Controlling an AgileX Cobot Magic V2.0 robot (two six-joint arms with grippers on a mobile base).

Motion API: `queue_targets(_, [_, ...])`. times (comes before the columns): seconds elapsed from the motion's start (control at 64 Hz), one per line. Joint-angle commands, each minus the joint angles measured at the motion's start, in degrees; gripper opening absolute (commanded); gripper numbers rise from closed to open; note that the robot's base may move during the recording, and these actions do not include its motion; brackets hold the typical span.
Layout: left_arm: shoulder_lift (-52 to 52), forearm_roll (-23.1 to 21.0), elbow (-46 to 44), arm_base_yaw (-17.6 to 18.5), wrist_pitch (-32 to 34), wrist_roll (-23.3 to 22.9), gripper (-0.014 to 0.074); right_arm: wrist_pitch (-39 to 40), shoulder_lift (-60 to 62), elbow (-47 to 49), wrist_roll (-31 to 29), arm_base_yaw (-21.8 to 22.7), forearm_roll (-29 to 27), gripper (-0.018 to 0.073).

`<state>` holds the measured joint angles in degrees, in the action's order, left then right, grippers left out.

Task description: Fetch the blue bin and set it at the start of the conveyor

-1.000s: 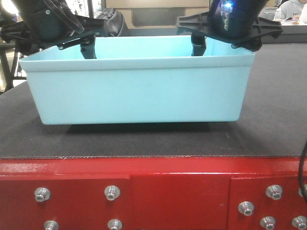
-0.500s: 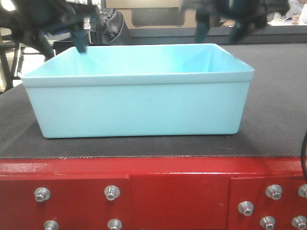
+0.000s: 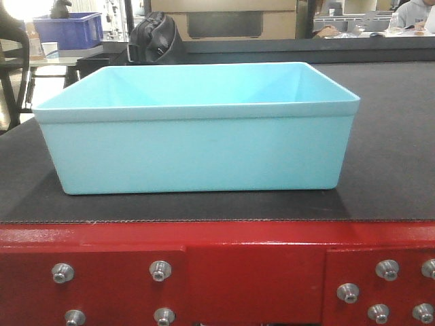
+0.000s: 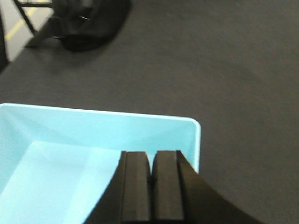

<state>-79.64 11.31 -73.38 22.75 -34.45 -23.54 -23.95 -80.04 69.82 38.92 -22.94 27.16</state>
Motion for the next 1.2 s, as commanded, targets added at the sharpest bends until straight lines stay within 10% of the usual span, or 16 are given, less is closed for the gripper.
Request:
queue_targets(0.0, [1.60, -9.39, 2.12, -0.12, 3.85, 11.62, -0.0109, 9.04, 2.94, -4.61, -3.91, -0.05, 0.69, -0.0163])
queue_targets(0.219, [8.15, -26.29, 12.58, -0.12, 12.40, 31.27, -0.0109, 25.79, 11.31, -21.20, -5.50, -0.05, 0.80, -0.0163])
queue_targets(0.625, [34.14, -28.33, 35.98, -0.12, 23.19, 31.30, -0.0111, 22.31, 29.48, -31.72, -5.50, -0.05, 0.80, -0.0163])
queue_targets(1.188, [54.82, -28.33, 37.31, -0.12, 26.48, 31.30, -0.0111, 22.26, 48.66, -31.72, -5.50, -0.05, 0.80, -0.0163])
